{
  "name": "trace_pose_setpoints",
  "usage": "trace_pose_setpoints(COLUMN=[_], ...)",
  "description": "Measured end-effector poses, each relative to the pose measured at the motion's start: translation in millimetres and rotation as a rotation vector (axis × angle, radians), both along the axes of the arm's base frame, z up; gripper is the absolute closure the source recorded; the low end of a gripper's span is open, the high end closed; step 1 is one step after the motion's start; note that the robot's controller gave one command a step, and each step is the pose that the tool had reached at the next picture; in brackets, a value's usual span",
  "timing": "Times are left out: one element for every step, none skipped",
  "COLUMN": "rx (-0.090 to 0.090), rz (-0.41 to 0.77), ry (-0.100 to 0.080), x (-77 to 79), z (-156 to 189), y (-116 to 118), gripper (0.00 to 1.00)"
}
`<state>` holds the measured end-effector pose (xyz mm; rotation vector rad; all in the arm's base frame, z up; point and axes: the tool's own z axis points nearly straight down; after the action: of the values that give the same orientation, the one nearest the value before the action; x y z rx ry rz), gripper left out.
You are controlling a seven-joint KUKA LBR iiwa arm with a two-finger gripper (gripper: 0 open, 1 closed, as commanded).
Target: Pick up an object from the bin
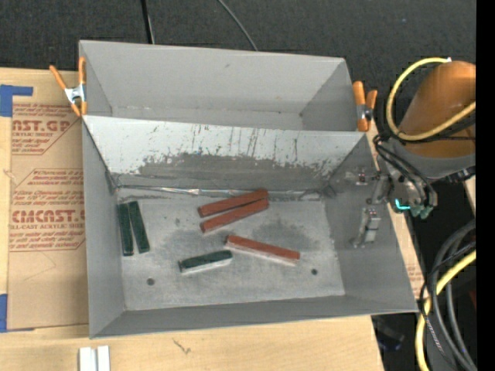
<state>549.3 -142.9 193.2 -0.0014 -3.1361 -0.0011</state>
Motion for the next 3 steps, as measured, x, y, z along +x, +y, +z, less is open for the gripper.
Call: trace_pose_setpoints(rx=[-0.001, -0.002, -0.001], rz=[0.001, -0.018, -0.111], ry=[-0.008, -0.011, -0.006], x=[1.8, -31.3, -6.1], z=[4, -59, -124], y=[1, 33, 57], gripper=[0.00, 0.00, 1.00])
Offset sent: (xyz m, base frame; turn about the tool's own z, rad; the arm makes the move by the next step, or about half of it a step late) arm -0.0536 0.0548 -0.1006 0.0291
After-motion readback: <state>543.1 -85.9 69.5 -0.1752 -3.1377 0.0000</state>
